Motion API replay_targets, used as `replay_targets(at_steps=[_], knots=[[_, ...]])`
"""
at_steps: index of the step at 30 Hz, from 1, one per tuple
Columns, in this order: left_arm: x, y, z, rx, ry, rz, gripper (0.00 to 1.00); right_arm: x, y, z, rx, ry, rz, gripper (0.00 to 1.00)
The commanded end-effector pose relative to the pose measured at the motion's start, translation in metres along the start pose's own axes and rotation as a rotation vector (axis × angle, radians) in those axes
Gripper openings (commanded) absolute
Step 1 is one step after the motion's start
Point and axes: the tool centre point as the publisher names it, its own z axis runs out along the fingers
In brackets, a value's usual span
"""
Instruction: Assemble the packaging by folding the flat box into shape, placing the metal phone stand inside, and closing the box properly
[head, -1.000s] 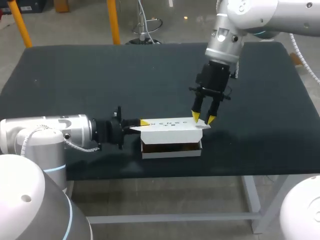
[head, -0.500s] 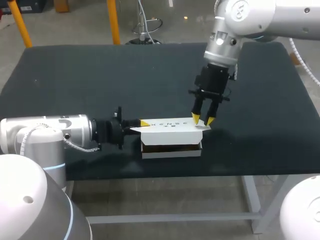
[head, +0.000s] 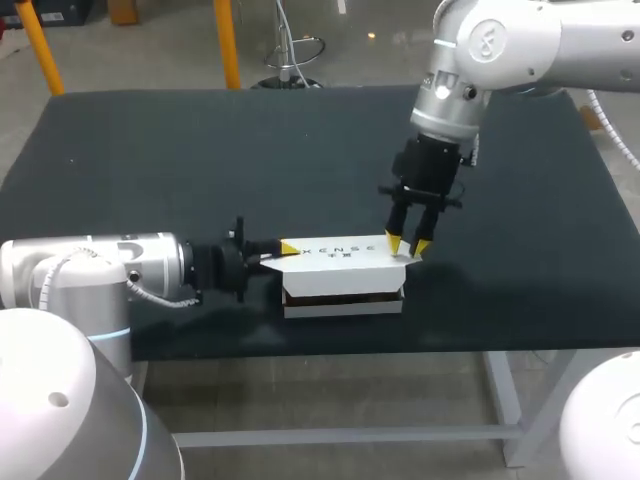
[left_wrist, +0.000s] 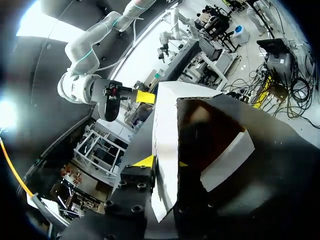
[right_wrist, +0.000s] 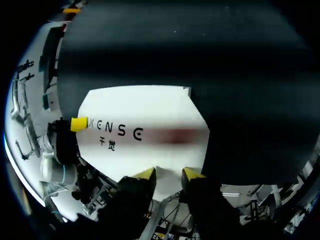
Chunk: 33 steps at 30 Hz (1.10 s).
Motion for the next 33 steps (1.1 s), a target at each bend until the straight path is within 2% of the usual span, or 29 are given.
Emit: replay_targets(at_steps=[1,3,9,11,18,21,24,27,28,29,33], knots=[[0.003,-0.003,-0.004,-0.004,-0.013,0.006,0.21,0.0,-0.002,0.002,-0.008,-0.002,0.002,0.38],[0.003,-0.004,-0.005,-0.005,-0.018,0.008,0.27,0.0,-0.002,0.002,-0.01,-0.001,0.004,0.38],[0.0,-0.008,-0.011,-0.011,-0.035,0.017,0.34,-0.001,-0.002,0.003,-0.017,0.001,0.006,0.38],[0.0,-0.009,-0.014,-0.014,-0.043,0.021,0.39,-0.002,-0.002,0.003,-0.018,0.002,0.007,0.38],[-0.001,-0.015,-0.034,-0.042,-0.053,0.027,0.41,-0.002,-0.001,0.004,-0.021,0.005,0.01,0.38],[0.0,-0.019,-0.048,-0.065,-0.032,0.02,0.41,-0.002,-0.001,0.005,-0.024,0.007,0.012,0.38],[-0.001,-0.024,-0.064,-0.101,0.006,0.013,0.48,-0.002,-0.001,0.006,-0.027,0.01,0.012,0.38],[-0.001,-0.028,-0.078,-0.111,0.073,-0.001,0.5,-0.001,-0.001,0.006,-0.029,0.011,0.011,0.38],[-0.002,-0.029,-0.084,-0.117,0.093,-0.002,0.64,-0.001,-0.001,0.006,-0.03,0.011,0.011,0.38],[-0.003,-0.03,-0.088,-0.121,0.113,-0.009,0.73,-0.001,-0.001,0.006,-0.031,0.012,0.011,0.38],[-0.008,-0.032,-0.1,-0.147,0.196,-0.044,0.76,-0.001,-0.001,0.007,-0.035,0.013,0.01,0.38]])
